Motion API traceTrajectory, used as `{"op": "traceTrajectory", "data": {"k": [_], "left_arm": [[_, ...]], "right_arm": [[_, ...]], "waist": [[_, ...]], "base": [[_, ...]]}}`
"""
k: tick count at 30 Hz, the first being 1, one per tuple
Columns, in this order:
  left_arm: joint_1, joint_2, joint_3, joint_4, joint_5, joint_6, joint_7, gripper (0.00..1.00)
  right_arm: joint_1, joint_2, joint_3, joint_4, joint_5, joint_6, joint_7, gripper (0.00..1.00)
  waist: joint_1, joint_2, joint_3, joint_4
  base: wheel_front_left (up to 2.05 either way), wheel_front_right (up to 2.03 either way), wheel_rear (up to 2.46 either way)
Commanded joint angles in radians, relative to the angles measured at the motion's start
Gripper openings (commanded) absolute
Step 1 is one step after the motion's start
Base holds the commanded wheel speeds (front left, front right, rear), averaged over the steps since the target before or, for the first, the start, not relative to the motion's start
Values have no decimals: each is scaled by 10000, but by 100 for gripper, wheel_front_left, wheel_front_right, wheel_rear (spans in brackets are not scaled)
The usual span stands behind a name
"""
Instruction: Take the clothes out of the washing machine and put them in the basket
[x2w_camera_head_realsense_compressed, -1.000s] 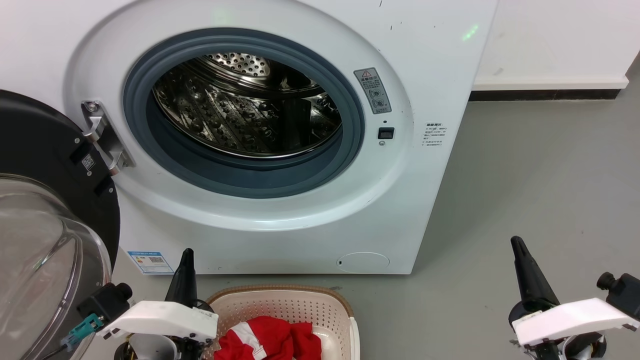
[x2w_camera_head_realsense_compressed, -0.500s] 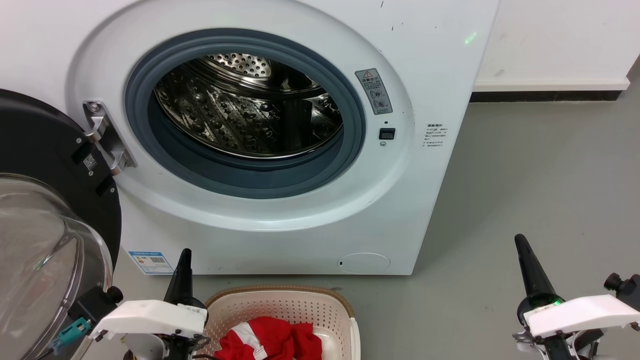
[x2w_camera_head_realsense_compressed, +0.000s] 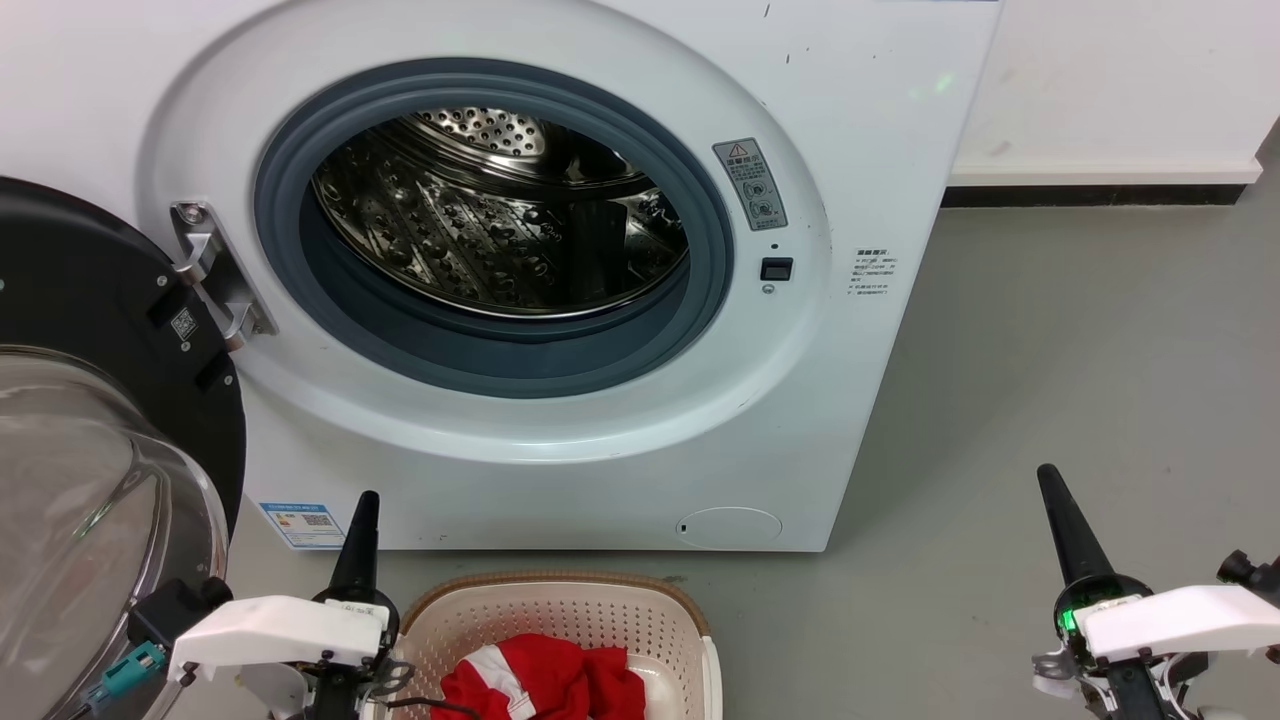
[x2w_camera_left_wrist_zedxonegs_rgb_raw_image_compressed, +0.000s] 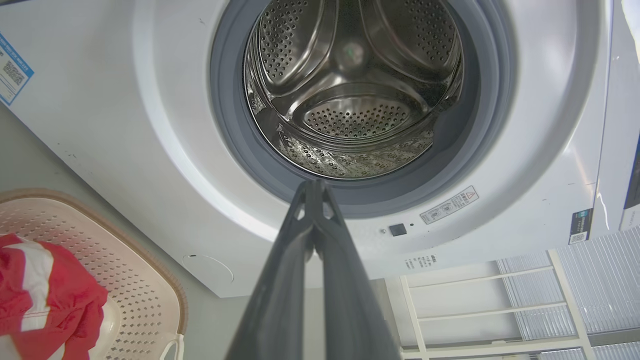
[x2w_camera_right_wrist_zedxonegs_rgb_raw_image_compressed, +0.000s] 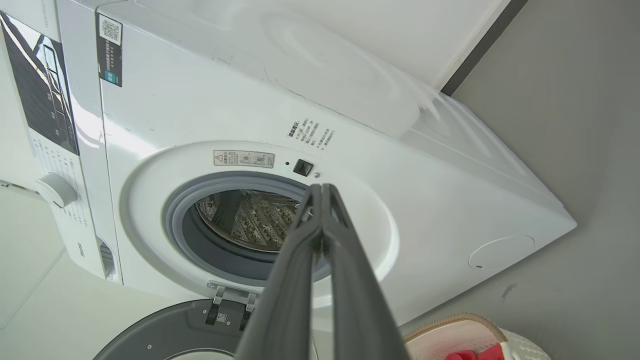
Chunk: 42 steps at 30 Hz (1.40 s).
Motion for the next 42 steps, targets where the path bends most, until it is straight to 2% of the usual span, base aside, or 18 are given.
{"op": "traceTrajectory", "data": {"k": [1,42], "left_arm": [[-186,7,75,-41,-214,-72,45,0],[-293,-20,569,149,-3804,-499,936,0]], "right_arm": [[-244,-53,-34,-11,227,2,64,0],[-621,27,-465,643,3762,1,684,0]], "waist": [[0,0,-2,2],[0,0,-71,82]], "base": [[0,0,0],[0,0,0]]}}
